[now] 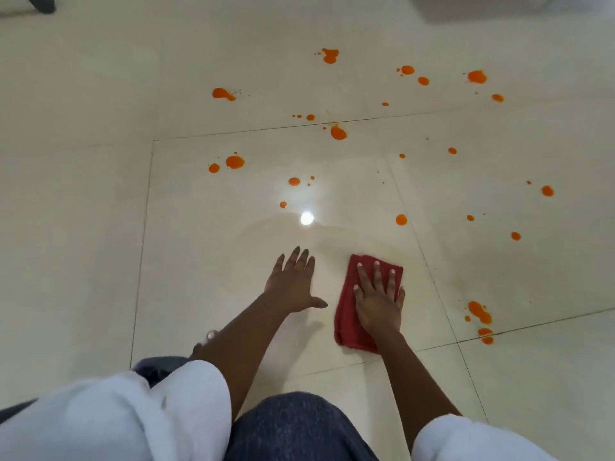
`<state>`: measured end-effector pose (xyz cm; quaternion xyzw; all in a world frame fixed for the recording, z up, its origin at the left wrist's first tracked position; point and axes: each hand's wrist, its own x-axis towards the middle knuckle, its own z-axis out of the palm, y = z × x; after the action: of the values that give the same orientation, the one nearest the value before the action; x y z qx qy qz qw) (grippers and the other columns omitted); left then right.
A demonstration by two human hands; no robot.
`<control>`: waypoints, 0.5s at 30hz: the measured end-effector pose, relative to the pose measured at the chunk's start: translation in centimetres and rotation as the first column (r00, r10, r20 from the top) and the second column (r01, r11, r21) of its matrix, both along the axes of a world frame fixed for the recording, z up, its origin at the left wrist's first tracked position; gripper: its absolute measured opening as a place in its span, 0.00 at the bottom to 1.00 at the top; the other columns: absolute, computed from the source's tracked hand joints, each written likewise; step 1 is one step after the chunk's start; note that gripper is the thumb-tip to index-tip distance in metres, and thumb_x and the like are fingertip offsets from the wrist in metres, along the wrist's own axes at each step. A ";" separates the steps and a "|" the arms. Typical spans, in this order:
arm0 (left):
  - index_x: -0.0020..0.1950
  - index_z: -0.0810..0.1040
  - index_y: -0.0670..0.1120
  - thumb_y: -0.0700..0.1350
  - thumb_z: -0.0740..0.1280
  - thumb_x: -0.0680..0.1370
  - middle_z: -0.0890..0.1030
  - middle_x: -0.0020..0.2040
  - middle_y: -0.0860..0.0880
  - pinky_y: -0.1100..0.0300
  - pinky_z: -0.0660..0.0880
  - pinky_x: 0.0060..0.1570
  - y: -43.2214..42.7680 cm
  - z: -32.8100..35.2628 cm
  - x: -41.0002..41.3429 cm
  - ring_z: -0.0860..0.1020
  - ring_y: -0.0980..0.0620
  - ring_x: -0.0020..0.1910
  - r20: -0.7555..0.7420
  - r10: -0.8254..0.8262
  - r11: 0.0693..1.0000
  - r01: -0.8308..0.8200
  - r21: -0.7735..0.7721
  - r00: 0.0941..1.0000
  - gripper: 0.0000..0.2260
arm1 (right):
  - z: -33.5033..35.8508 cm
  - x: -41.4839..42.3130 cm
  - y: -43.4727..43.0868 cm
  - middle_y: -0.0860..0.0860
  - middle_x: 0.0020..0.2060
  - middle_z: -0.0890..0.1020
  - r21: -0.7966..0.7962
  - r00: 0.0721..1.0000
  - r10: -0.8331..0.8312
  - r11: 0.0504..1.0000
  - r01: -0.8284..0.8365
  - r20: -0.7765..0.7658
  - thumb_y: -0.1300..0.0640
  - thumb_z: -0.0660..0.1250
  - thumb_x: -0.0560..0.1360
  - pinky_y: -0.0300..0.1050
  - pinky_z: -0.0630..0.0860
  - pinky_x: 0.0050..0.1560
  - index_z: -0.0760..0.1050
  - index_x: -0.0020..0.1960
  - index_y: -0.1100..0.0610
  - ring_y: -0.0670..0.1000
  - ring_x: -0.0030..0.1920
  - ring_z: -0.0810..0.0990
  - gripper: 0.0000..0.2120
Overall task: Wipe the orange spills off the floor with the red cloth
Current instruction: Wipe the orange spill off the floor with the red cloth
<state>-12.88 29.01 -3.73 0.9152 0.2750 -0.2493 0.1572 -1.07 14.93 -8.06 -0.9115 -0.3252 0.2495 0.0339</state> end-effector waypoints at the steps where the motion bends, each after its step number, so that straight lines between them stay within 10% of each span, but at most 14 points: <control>1: 0.77 0.43 0.42 0.65 0.61 0.74 0.42 0.78 0.46 0.48 0.38 0.73 -0.3 -0.1 0.3 0.37 0.49 0.76 0.014 0.001 1.000 -0.001 -0.005 1.000 0.44 | 0.0 0.0 -0.8 0.47 0.76 0.40 -0.008 1.000 0.008 1.000 -0.008 0.013 0.46 0.45 0.81 0.57 0.38 0.72 0.40 0.75 0.41 0.54 0.75 0.36 0.25; 15: 0.76 0.41 0.42 0.64 0.65 0.72 0.39 0.78 0.44 0.45 0.35 0.71 1.9 -1.9 8.3 0.37 0.46 0.76 -0.049 -0.318 0.945 0.321 0.061 0.947 0.48 | -0.3 7.0 0.8 0.53 0.76 0.39 -0.071 0.964 -0.266 0.962 0.265 -0.005 0.48 0.46 0.81 0.60 0.39 0.73 0.39 0.76 0.46 0.60 0.74 0.35 0.26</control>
<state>-4.63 30.87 -5.68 0.9474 0.1344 -0.2797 0.0783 5.96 15.76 -8.37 -0.9457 -0.1910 0.2603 0.0376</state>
